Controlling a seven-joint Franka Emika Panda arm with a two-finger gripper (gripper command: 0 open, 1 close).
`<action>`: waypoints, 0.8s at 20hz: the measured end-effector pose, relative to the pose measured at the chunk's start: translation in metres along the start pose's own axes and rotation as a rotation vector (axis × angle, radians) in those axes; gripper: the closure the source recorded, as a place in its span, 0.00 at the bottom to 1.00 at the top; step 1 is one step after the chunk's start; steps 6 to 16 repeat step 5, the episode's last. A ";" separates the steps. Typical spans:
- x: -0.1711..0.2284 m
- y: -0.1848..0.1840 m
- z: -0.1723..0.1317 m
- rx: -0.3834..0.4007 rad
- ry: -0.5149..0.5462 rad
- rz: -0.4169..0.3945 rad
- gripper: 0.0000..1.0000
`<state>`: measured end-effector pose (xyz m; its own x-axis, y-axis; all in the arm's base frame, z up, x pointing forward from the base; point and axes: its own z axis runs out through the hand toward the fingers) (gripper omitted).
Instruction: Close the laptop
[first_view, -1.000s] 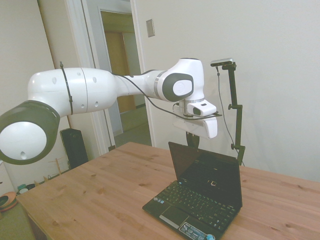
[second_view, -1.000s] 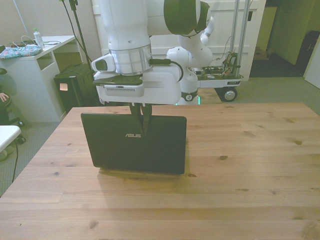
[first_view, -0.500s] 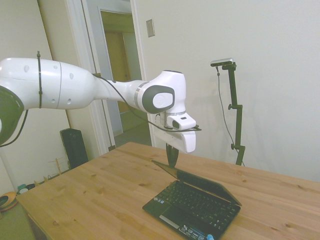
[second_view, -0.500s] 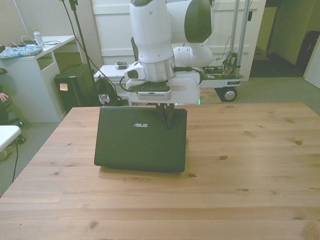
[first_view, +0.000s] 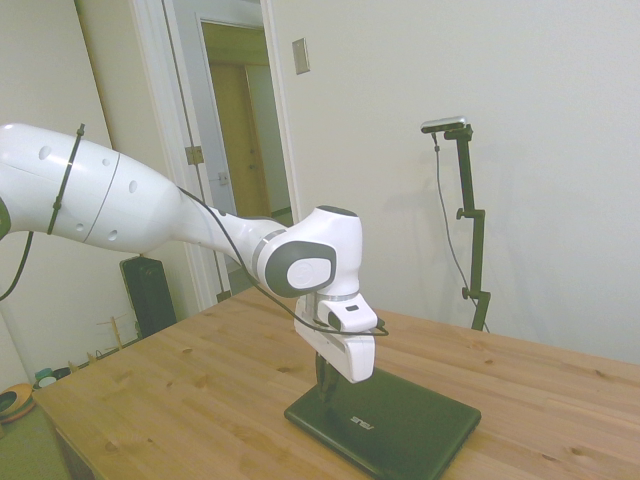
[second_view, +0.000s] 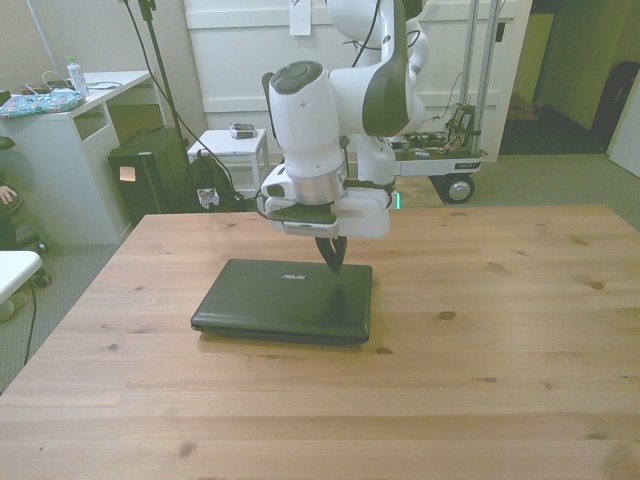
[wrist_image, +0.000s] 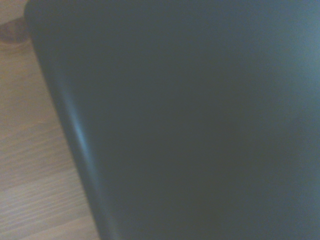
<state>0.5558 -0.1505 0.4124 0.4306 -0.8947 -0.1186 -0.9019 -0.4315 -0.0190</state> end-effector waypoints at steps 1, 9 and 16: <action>-0.014 -0.006 -0.018 0.026 0.016 -0.026 1.00; -0.101 -0.022 -0.101 0.118 0.055 -0.152 0.00; -0.101 -0.022 -0.101 0.118 0.055 -0.152 0.00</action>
